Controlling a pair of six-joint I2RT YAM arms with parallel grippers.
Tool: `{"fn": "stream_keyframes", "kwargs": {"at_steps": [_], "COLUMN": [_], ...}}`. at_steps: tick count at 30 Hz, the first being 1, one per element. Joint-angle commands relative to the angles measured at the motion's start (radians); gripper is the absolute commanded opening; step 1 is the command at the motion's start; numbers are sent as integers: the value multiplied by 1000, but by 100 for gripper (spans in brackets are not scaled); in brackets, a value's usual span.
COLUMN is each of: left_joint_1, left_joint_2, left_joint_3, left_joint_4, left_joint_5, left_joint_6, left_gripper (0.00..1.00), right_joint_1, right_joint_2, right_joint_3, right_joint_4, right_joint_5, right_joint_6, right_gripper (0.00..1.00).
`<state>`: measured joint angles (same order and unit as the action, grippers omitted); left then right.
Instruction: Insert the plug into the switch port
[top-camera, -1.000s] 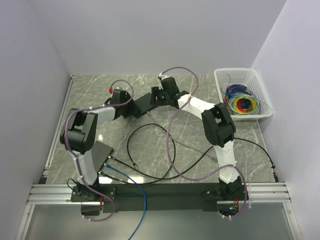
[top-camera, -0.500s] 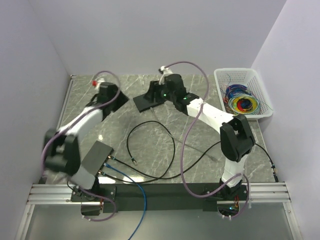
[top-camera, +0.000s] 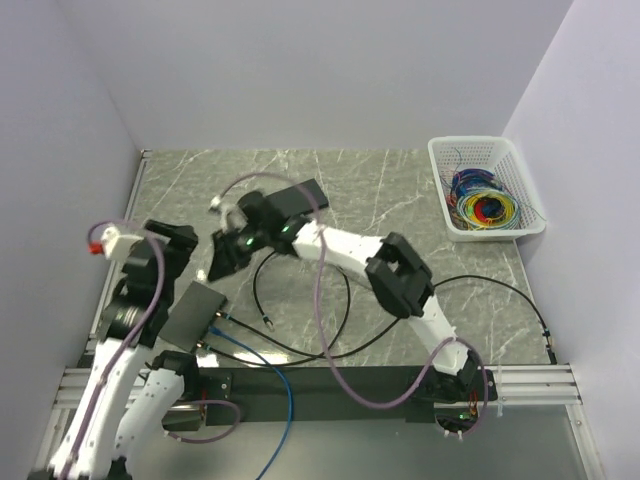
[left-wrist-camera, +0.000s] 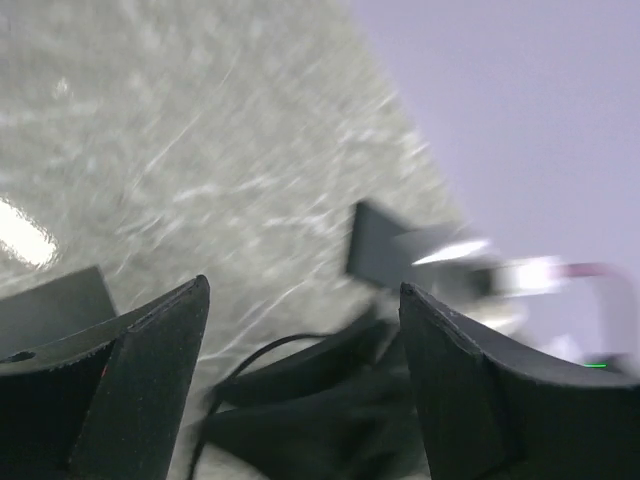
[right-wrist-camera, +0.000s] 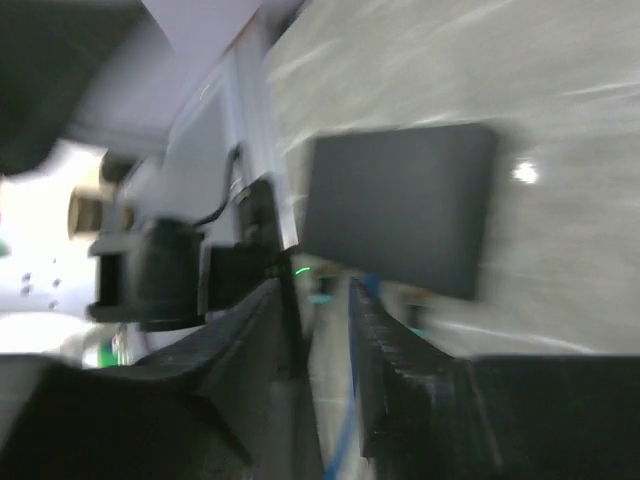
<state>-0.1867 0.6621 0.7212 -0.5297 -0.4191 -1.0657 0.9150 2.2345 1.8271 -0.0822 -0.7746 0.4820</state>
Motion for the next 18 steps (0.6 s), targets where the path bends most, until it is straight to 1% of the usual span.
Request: {"fn": "stream_keyframes", "kwargs": {"at_steps": [1,3,4,6,7,9,10,13,15,17,18], "left_joint_1": [0,0,0,0,0,0,0,0,0,0,0], "left_joint_2": [-120,-165,-176,-202,-211,-232,-242,-272,-304,-328,-353], "left_joint_3": [85,116,142,165,182,191,192,196,198,202,202], "left_joint_4": [-76,-96,-98,-105,-110,-119,-121,-147,-165,-185,-188], "left_joint_5": [-96,-99,-93,-87,-78,-72,-66,-32,-32,-43,-46], "left_joint_6": [-10,1,7,22,29,38,42,55,53,59,62], "left_gripper": [83,83,83,83,83,83,83,83,83,83,83], "right_joint_1": [129,192,212,260,274,320,332,366,378,387,389], "right_joint_2": [30,68,80,131,149,207,227,296,329,350,356], "right_joint_3": [87,93,110,148,202,260,318,400,417,426,428], "right_joint_4": [-86,-88,-90,-115,-126,-166,-175,-208,-224,-244,-263], "right_joint_5": [-39,-12,10,30,66,103,118,188,239,299,355], "right_joint_6": [-42,-34,-23,-20,-28,-31,-28,-14,-11,-26,-32], "right_gripper": [39,34,28,24,21,19,16,11,10,10,10]}}
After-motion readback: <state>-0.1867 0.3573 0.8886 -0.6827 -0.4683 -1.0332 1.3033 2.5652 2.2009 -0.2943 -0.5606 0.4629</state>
